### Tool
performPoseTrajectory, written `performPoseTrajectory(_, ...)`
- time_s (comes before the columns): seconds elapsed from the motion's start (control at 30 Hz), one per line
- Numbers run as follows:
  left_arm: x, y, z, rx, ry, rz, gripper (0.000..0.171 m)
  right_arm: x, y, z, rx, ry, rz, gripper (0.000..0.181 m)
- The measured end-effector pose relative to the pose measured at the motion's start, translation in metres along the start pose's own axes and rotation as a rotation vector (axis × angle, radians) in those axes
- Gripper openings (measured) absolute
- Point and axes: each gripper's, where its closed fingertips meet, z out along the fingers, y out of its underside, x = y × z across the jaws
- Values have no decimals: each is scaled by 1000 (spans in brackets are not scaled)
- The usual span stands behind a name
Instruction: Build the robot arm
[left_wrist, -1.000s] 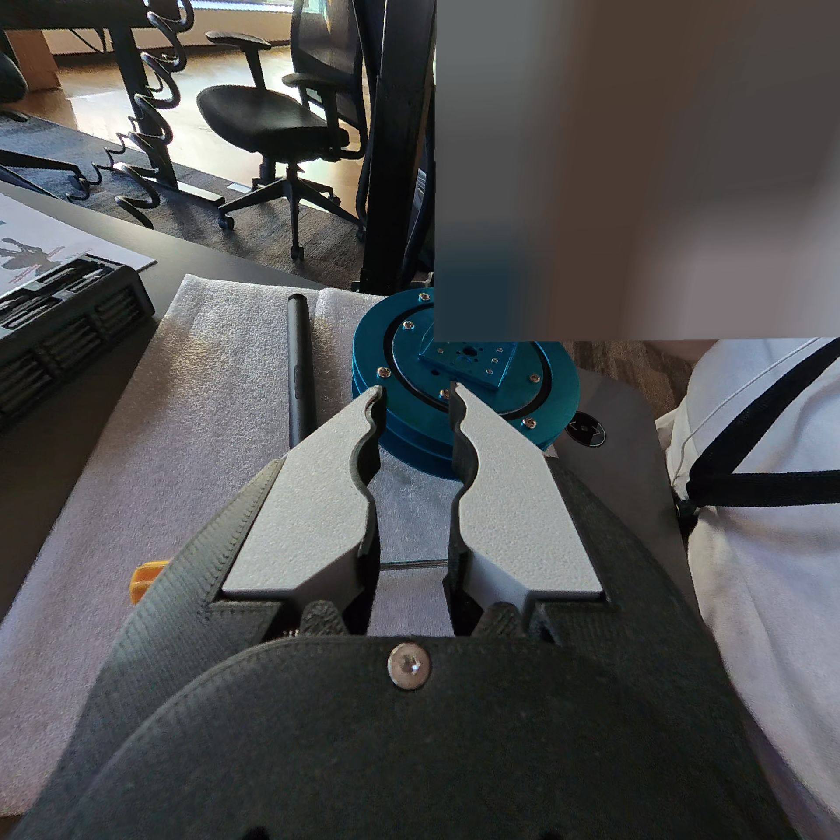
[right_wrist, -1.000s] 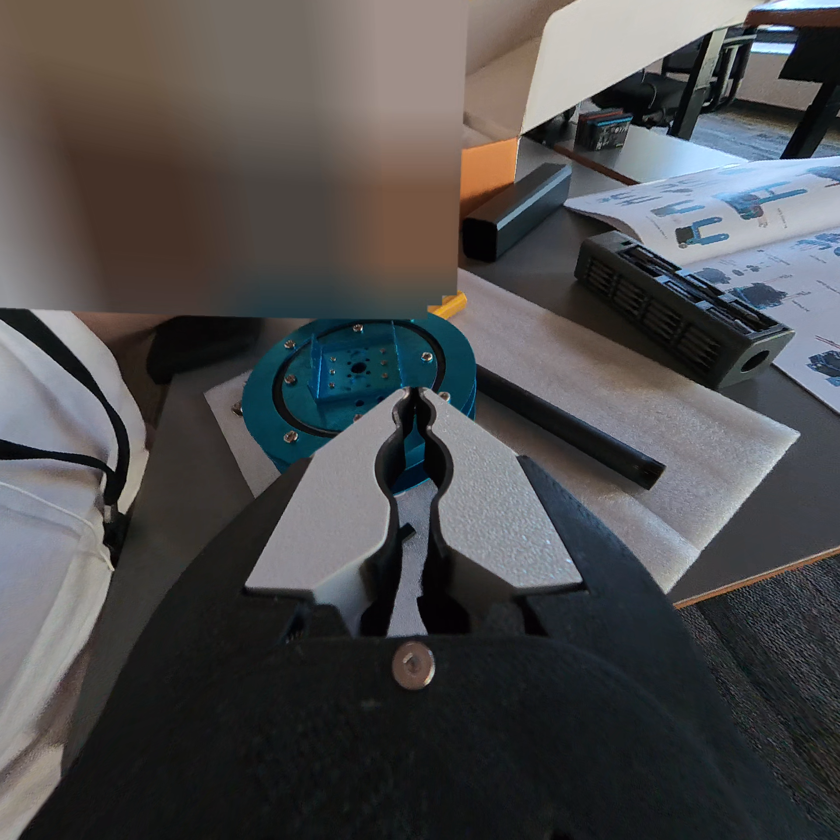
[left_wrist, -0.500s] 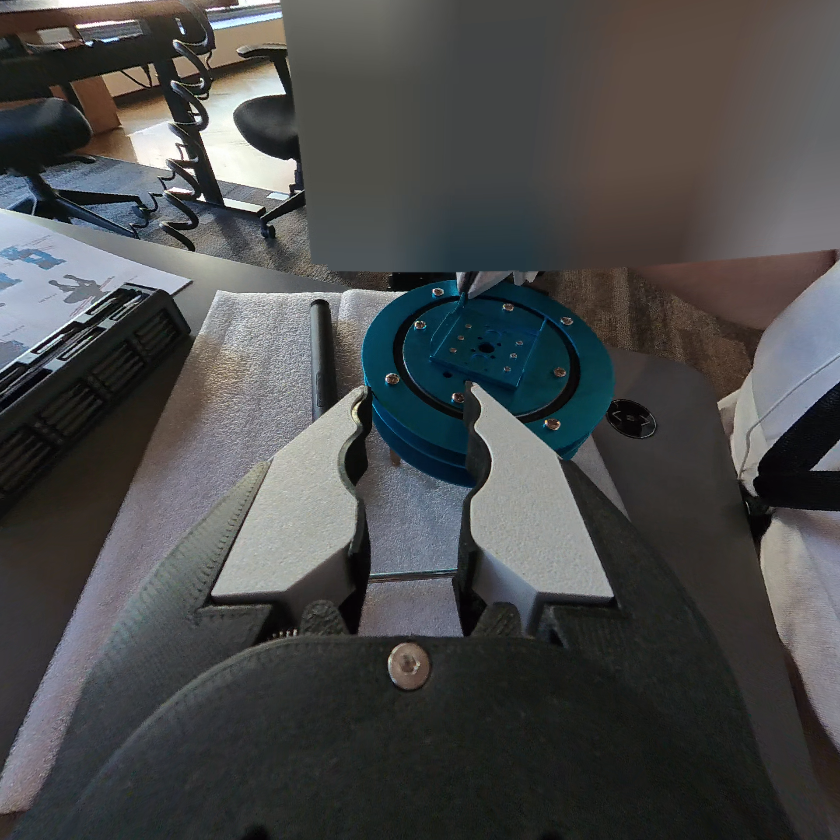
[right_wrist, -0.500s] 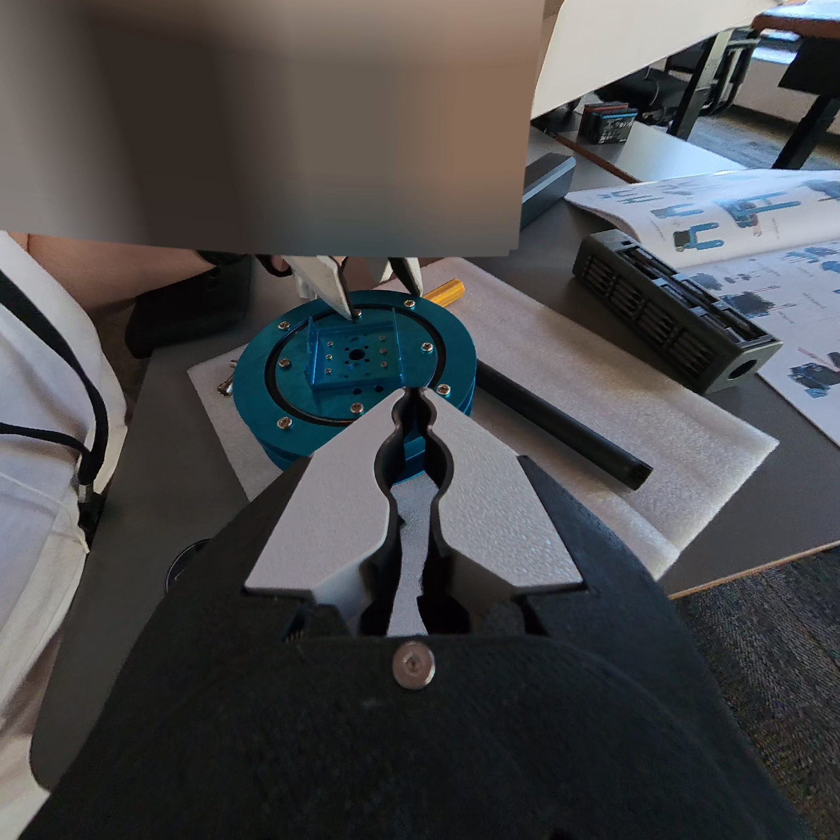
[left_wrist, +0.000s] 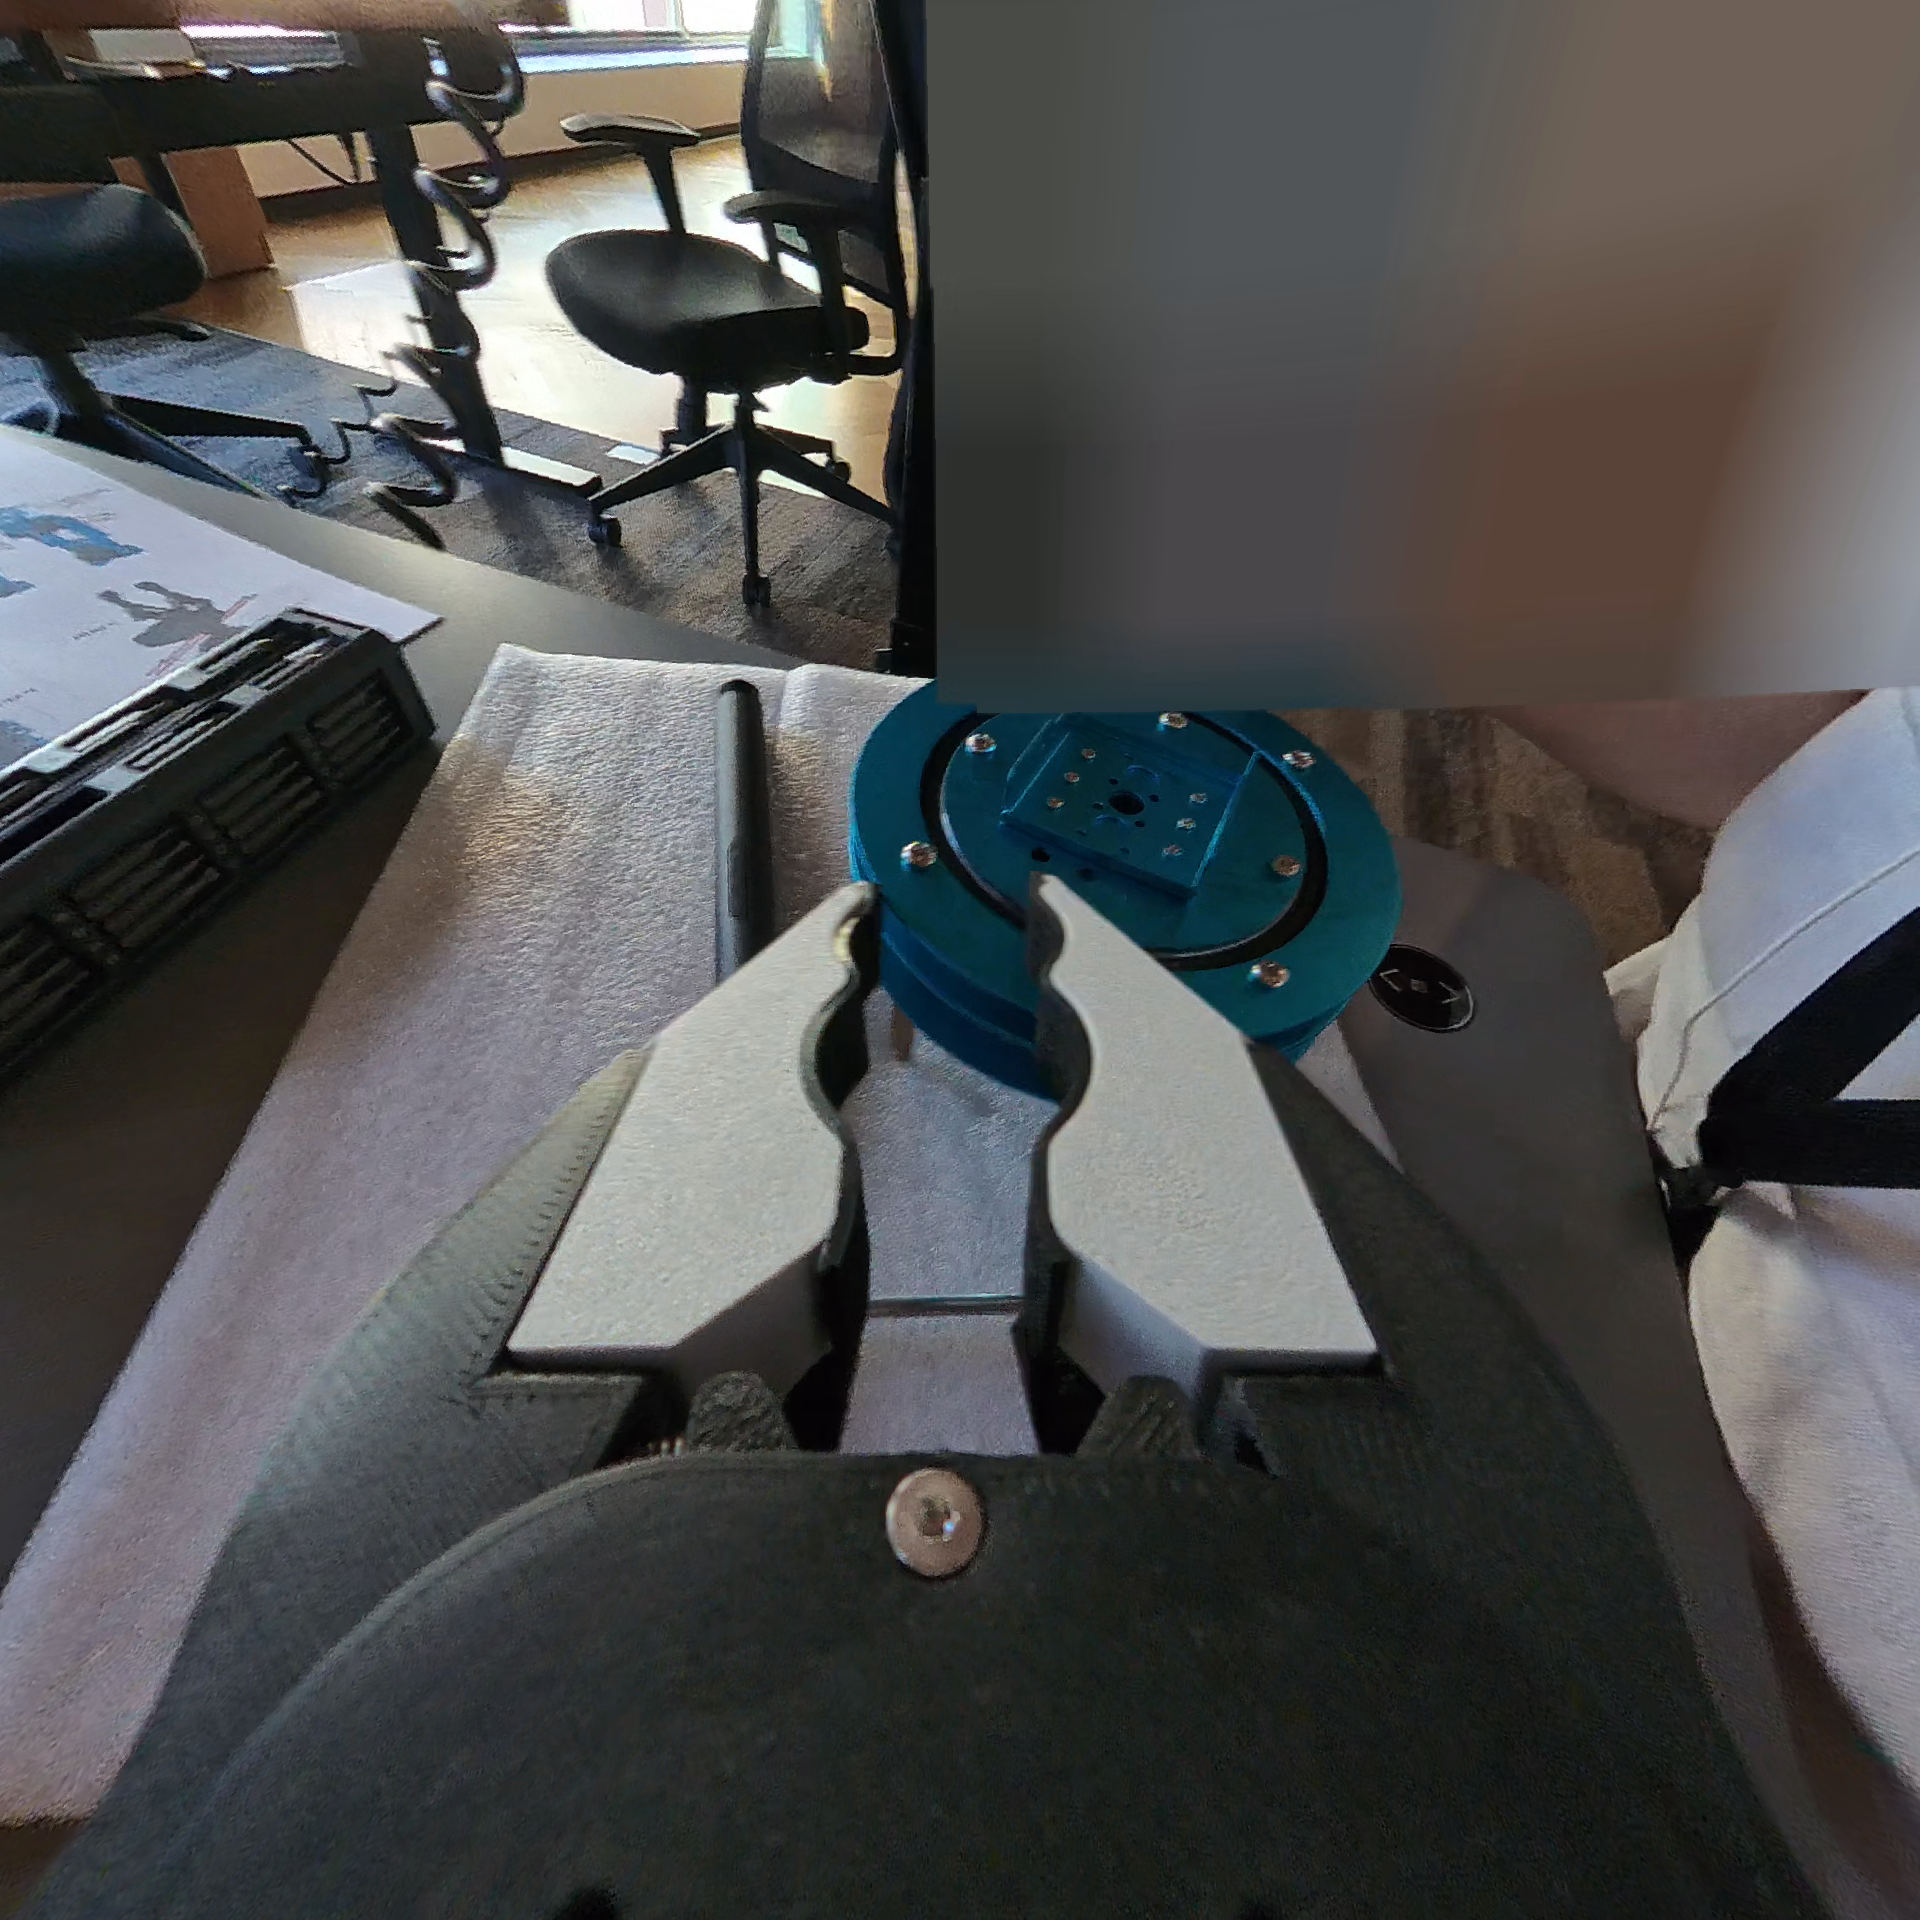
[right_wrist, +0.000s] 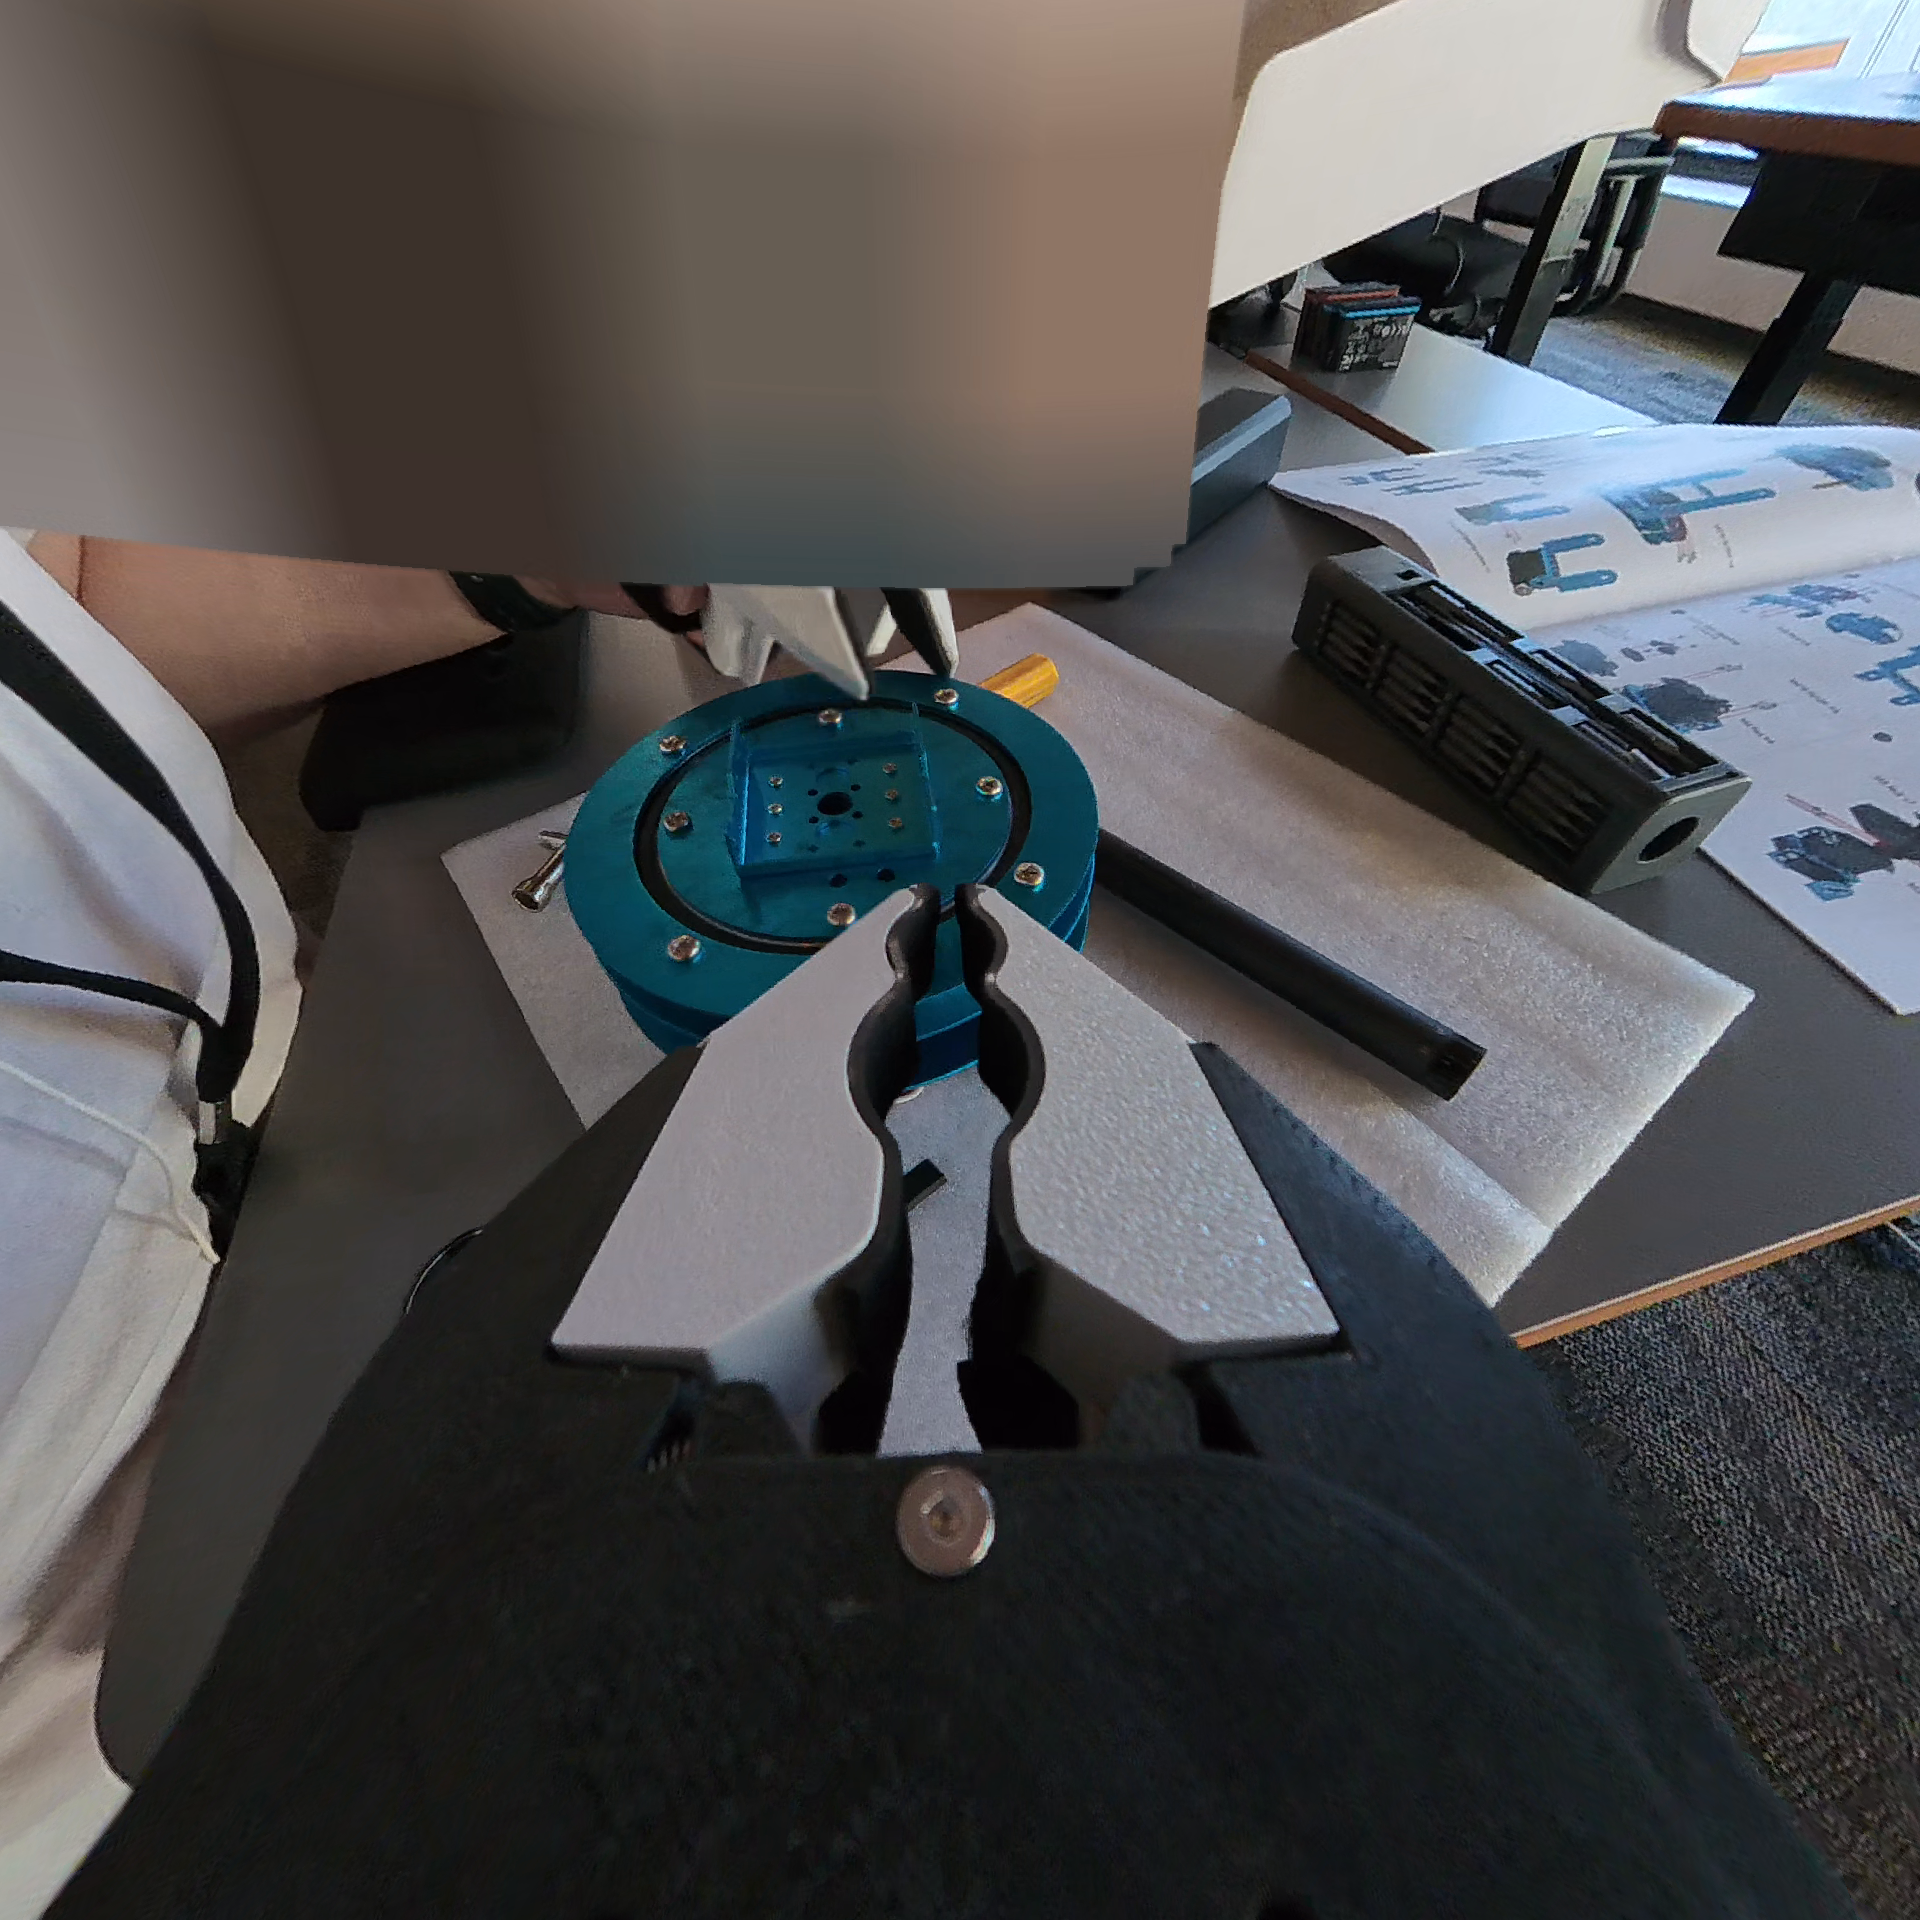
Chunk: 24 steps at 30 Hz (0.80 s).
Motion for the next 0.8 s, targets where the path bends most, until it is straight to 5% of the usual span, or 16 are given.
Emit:
performPoseTrajectory(0.17,0,-10,-8,72,17,-25,30,-4,1,-2,15,18,-17,10)
performPoseTrajectory(0.37,16,-30,-9,160,66,64,49,-17,-10,-1,101,11,-9,43)
performPoseTrajectory(0.5,28,-34,6,102,104,144,58,-25,-5,1,88,-11,1,61)
performPoseTrajectory(0.8,44,-19,35,-88,164,209,66,-37,3,-8,98,34,-20,67)
